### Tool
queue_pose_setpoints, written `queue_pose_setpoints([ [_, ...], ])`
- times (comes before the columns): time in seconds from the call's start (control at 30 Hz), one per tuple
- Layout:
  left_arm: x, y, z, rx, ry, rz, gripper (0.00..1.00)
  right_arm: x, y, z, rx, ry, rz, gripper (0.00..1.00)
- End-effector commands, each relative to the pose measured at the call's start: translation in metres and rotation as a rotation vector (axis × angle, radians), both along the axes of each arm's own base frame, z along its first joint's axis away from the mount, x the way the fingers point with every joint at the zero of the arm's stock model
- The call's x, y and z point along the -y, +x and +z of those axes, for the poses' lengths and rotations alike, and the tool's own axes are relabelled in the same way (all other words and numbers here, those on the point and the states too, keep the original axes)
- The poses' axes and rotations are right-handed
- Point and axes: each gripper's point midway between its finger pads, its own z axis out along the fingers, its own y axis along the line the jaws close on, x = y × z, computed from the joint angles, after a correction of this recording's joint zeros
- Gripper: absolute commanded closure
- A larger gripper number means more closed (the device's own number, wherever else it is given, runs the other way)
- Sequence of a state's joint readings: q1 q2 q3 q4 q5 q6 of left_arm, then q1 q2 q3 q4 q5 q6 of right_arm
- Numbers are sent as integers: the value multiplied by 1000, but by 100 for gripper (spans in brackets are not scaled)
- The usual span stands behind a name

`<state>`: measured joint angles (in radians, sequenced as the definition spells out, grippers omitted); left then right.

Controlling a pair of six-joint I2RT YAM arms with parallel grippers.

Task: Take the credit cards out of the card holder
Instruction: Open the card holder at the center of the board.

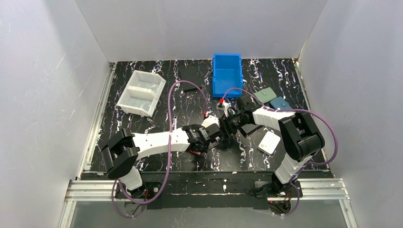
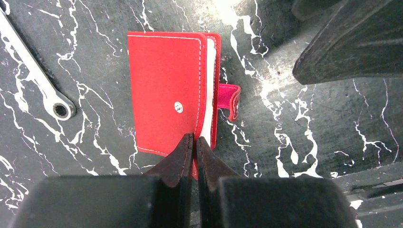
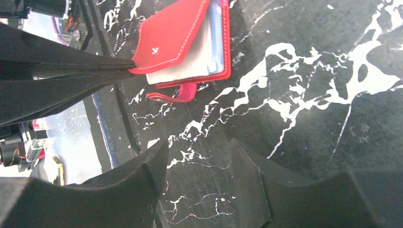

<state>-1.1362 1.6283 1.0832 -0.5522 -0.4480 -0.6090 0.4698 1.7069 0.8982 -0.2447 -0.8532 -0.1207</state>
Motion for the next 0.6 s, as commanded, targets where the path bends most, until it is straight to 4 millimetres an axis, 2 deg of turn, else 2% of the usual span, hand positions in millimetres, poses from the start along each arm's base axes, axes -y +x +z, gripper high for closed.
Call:
queue_pose_setpoints([
  [0.0,5,-2,25,30,-94,-16,100,-11,0,34,67,114,74,39],
  [0.1,12,-2,38,39,-196,-10,100,-12,-2,45,100,147,87,37],
  [0.27,21,-5,35,-42,-422,46,100,-13,-3,56,146,177,93,36],
  [0.43,14,0,28,-108,-634,152,100,-14,-11,65,154,227,132,37],
  [0.57,0,3,15,-129,-658,224,100,-17,-35,73,180,297,254,39],
])
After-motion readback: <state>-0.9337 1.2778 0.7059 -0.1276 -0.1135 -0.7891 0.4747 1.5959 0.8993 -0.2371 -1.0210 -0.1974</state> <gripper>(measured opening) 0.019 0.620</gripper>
